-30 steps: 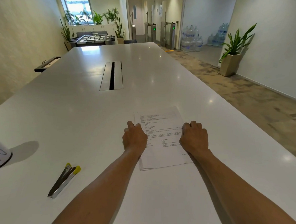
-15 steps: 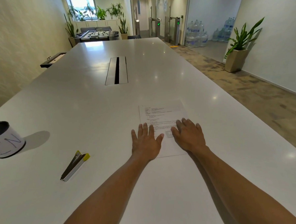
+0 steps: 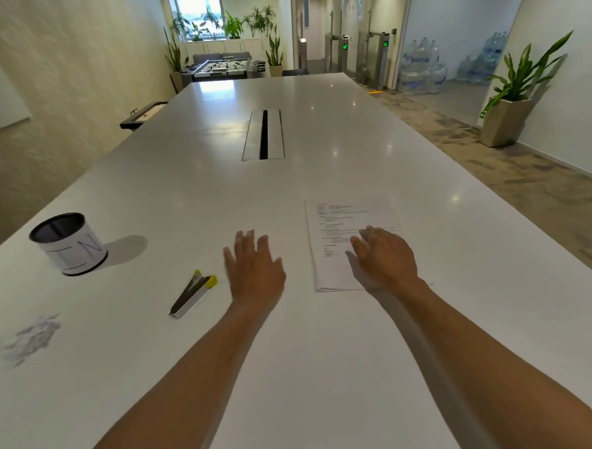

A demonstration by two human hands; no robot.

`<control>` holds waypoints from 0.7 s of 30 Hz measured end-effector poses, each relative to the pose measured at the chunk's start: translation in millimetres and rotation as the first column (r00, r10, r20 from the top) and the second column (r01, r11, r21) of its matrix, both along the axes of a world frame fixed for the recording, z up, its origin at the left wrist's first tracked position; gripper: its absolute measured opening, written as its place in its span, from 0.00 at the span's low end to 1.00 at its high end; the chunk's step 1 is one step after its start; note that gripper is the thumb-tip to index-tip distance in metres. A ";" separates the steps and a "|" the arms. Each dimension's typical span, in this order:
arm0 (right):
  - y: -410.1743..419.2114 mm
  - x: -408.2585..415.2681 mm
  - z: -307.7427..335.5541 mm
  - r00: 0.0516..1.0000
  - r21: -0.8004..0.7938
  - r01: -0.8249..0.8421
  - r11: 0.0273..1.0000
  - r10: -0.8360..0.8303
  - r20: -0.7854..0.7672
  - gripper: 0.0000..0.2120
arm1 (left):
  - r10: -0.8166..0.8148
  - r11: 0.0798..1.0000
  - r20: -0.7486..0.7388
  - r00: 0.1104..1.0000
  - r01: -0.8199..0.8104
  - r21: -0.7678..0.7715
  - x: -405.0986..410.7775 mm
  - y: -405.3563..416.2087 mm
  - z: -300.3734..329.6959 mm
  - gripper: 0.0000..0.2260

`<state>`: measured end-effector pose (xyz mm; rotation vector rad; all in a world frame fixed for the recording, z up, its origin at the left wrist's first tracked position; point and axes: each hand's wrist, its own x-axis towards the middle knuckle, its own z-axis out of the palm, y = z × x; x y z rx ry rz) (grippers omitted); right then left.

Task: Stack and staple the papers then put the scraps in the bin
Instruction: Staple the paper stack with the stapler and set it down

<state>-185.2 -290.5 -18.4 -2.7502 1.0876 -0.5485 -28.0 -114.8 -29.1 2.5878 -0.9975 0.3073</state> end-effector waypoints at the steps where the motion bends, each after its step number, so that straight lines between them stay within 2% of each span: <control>1: 7.2 1.8 0.0 1.000 0.027 -0.017 0.999 0.017 0.000 0.22 | 0.057 0.998 -0.001 0.998 -0.057 0.033 6.7 13.8 0.3 0.25; 5: 35.3 4.3 -12.5 0.994 -0.001 -0.086 0.996 0.086 -0.068 0.23 | 0.236 0.966 -0.094 0.967 -0.224 0.130 27.4 65.8 6.3 0.25; 8: 42.7 1.4 -26.1 0.976 0.095 -0.082 0.992 0.099 -0.191 0.29 | 0.296 0.946 -0.175 0.939 -0.262 0.193 33.7 89.8 12.2 0.22; 12: 45.5 -1.5 -29.8 0.975 0.096 -0.077 0.992 0.095 -0.200 0.31 | 0.271 0.961 -0.175 0.946 -0.258 0.097 33.4 100.4 9.4 0.16; 16: 45.4 -0.1 -29.2 0.980 0.103 -0.070 0.992 0.088 -0.181 0.30 | 0.227 0.973 -0.212 0.950 -0.229 0.017 25.5 95.8 10.6 0.14; 18: 50.8 -2.5 -24.7 0.990 0.064 -0.085 0.994 0.092 -0.108 0.27 | 0.185 0.977 -0.268 0.945 -0.206 -0.053 18.8 87.1 12.3 0.15; 20: 58.7 -3.7 -22.7 0.989 -0.031 -0.129 0.991 0.131 0.069 0.22 | 0.127 0.958 -0.387 0.913 -0.214 -0.190 9.9 74.0 16.0 0.17; 21: 63.9 -3.6 -20.6 0.972 -0.020 -0.148 0.989 0.149 0.179 0.20 | 0.088 0.940 -0.453 0.887 -0.225 -0.257 3.8 66.5 20.7 0.18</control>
